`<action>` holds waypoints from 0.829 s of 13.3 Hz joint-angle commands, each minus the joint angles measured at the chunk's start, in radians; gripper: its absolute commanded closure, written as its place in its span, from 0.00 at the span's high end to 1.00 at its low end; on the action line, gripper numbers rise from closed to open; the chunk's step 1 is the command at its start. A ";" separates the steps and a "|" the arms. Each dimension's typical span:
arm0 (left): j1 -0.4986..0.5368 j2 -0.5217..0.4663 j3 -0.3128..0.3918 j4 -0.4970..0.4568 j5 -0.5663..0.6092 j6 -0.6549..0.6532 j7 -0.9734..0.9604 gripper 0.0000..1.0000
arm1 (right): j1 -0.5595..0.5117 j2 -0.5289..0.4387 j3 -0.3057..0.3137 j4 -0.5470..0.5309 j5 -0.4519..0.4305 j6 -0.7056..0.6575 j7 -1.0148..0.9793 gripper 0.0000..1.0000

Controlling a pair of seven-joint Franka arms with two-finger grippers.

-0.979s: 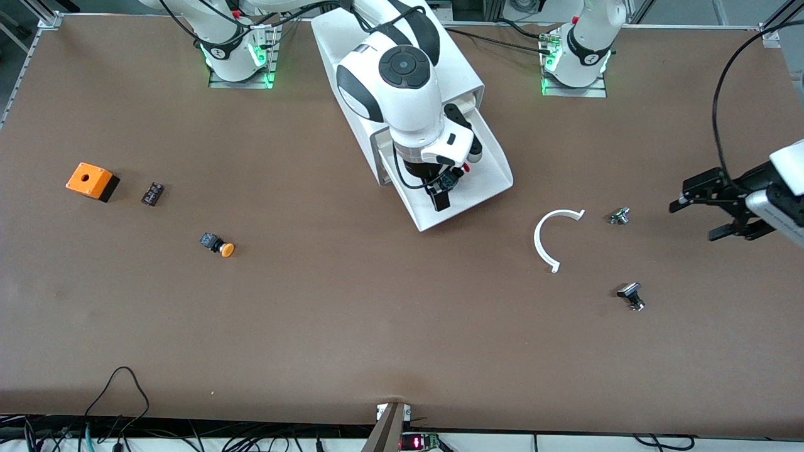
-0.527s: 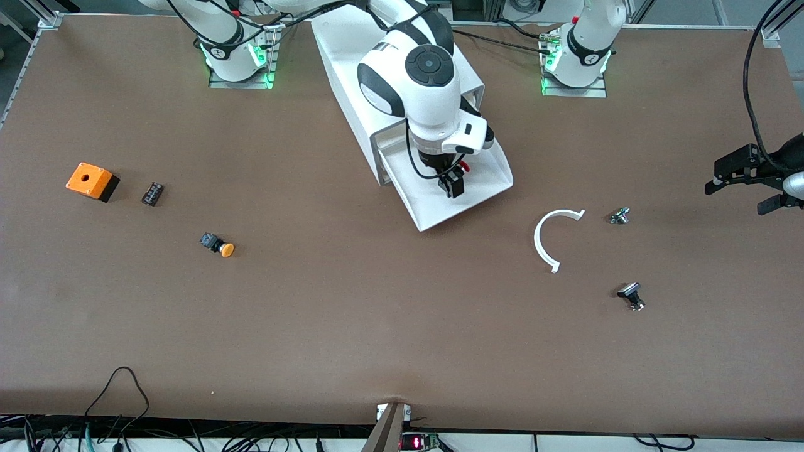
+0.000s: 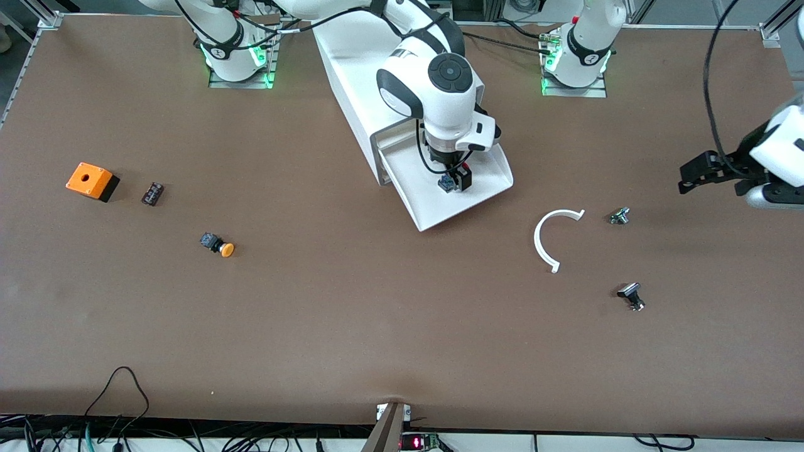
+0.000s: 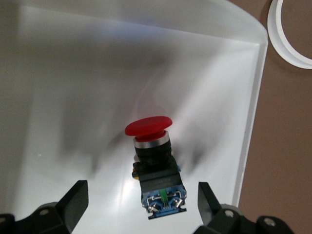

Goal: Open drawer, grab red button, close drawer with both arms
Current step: 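Grasp the red button with the right gripper and lift it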

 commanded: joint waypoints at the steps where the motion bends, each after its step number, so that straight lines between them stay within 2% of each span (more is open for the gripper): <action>1: -0.002 0.007 -0.018 0.029 0.045 -0.030 -0.103 1.00 | 0.007 0.029 -0.003 0.031 -0.015 -0.008 -0.003 0.99; 4: -0.002 0.010 -0.015 0.051 0.037 -0.058 -0.173 1.00 | 0.009 0.032 -0.001 0.031 -0.014 0.010 -0.003 0.96; 5: -0.002 0.011 -0.013 0.052 0.032 -0.058 -0.178 1.00 | 0.009 0.032 -0.003 0.031 -0.014 0.016 -0.005 0.88; 6: -0.001 0.011 -0.012 0.052 0.028 -0.058 -0.175 1.00 | 0.012 0.037 -0.003 0.030 -0.014 0.027 -0.006 0.72; 8: 0.001 0.011 -0.012 0.052 0.028 -0.058 -0.174 1.00 | 0.012 0.038 -0.003 0.031 -0.014 0.029 -0.011 0.52; 11: 0.001 0.013 -0.012 0.052 0.028 -0.057 -0.164 1.00 | 0.018 0.034 -0.001 0.031 -0.014 0.027 -0.006 0.38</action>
